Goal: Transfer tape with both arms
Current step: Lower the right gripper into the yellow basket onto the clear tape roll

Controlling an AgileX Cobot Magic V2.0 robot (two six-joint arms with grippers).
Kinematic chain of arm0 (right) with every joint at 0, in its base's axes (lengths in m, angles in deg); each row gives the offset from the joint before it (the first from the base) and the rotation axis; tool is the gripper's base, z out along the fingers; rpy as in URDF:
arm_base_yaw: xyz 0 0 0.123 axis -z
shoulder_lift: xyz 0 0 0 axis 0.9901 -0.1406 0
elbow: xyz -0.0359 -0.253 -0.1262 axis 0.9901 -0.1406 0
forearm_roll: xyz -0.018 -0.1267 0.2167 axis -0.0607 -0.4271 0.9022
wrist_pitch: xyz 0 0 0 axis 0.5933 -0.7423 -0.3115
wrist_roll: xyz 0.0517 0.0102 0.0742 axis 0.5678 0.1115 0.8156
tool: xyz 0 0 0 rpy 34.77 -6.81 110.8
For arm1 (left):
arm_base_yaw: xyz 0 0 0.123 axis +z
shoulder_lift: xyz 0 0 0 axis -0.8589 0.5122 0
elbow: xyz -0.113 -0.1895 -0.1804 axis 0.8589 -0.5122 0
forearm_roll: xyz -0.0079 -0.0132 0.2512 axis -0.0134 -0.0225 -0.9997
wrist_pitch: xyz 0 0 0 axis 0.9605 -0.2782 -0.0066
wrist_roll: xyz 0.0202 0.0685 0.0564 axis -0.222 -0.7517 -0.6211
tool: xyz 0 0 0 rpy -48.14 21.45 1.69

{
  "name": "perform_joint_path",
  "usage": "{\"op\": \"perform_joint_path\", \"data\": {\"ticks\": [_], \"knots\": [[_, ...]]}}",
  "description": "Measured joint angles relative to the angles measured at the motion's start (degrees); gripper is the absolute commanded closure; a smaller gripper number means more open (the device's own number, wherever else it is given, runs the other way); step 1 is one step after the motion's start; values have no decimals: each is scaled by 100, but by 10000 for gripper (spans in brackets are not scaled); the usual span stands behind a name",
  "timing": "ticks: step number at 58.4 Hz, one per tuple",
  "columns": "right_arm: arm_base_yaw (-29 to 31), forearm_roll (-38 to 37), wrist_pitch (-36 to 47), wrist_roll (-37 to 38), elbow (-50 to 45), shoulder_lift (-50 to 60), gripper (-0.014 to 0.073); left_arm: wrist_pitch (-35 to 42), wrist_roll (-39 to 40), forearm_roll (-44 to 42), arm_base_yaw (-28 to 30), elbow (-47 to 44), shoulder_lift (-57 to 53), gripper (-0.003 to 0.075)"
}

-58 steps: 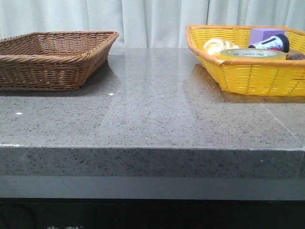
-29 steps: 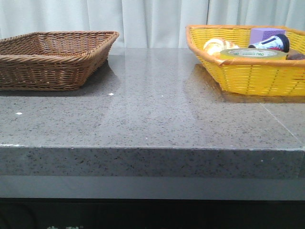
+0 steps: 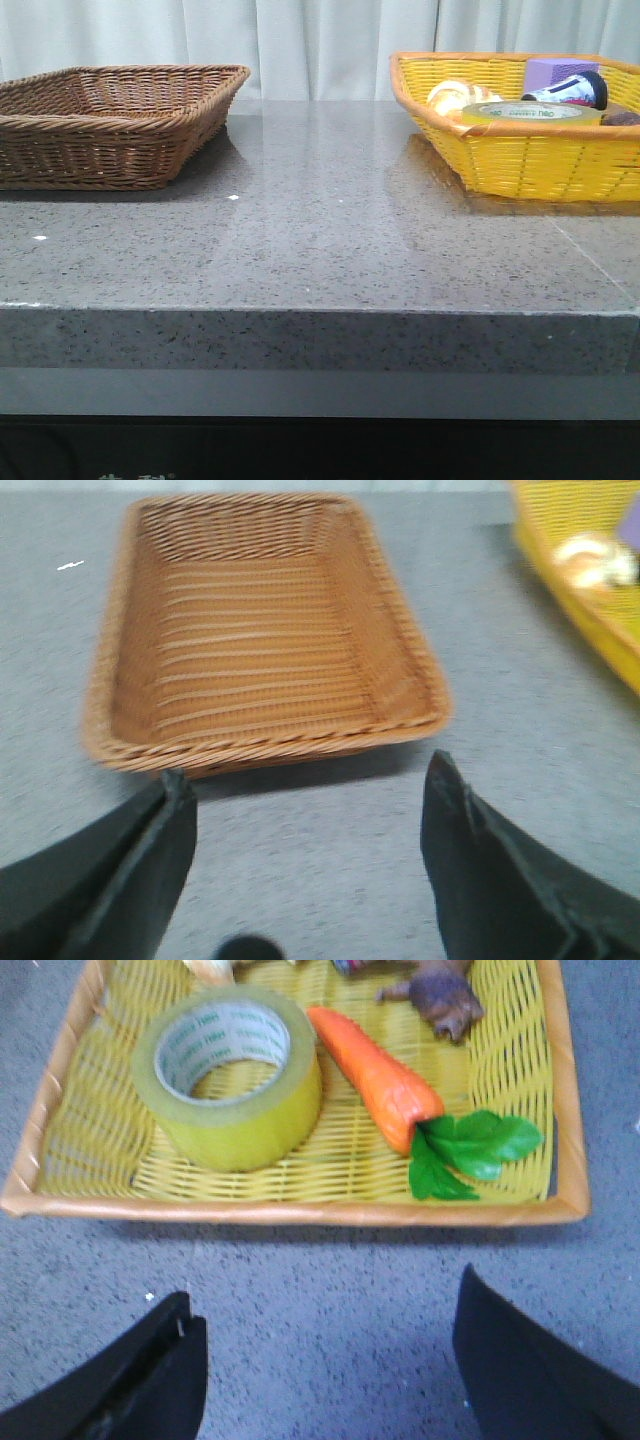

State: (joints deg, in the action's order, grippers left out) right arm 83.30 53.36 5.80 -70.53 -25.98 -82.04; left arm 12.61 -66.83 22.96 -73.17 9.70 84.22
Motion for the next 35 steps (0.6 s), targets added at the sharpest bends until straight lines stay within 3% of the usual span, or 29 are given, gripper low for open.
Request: {"op": "perform_joint_path", "data": {"ticks": [22, 35], "knots": [[-176, 221, -547, -259, 1654, -1523, 54, 344, -59, 124, -1677, 0, 9, 241], [-222, 258, -1216, -306, 2817, -2925, 54, 435, -72, 124, -2020, 0, 9, 241]]}}
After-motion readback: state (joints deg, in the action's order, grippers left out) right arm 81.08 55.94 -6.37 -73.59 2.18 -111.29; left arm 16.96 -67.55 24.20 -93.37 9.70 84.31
